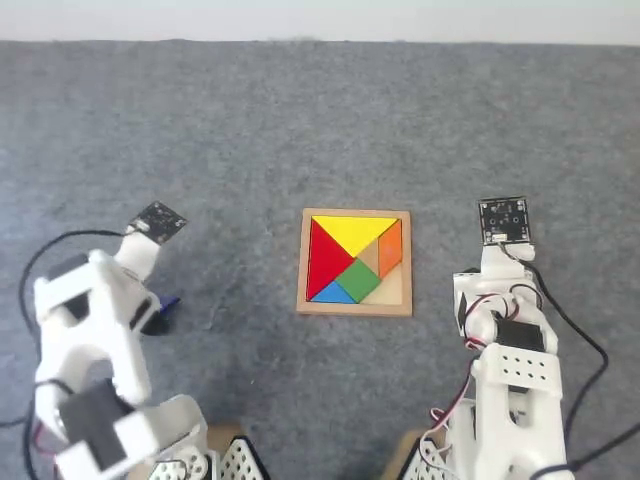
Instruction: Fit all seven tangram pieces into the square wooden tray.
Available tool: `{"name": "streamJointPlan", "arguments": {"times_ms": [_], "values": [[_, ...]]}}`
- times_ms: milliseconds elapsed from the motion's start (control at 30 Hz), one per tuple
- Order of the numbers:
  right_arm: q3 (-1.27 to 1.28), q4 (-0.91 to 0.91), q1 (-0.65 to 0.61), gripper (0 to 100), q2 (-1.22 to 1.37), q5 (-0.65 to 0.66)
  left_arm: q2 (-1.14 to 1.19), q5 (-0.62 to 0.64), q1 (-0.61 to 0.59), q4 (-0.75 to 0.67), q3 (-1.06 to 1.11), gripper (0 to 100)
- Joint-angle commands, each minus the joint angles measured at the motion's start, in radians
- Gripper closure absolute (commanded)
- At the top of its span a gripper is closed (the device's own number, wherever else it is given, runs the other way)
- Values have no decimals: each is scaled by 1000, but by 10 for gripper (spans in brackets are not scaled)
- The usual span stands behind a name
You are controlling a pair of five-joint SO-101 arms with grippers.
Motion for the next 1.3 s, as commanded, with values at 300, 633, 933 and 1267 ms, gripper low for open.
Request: {"name": "streamJointPlan", "arguments": {"times_ms": [300,633,933,1267], "values": [[-60,-22,-4,991,12,12,344,-92,-2,-20,-326,773],[-60,-22,-4,991,12,12,381,-167,34,80,-400,888],[-60,-22,-4,991,12,15,379,-169,72,476,-638,950],[-60,-22,-2,991,10,15,391,-255,-66,552,-843,827]]}}
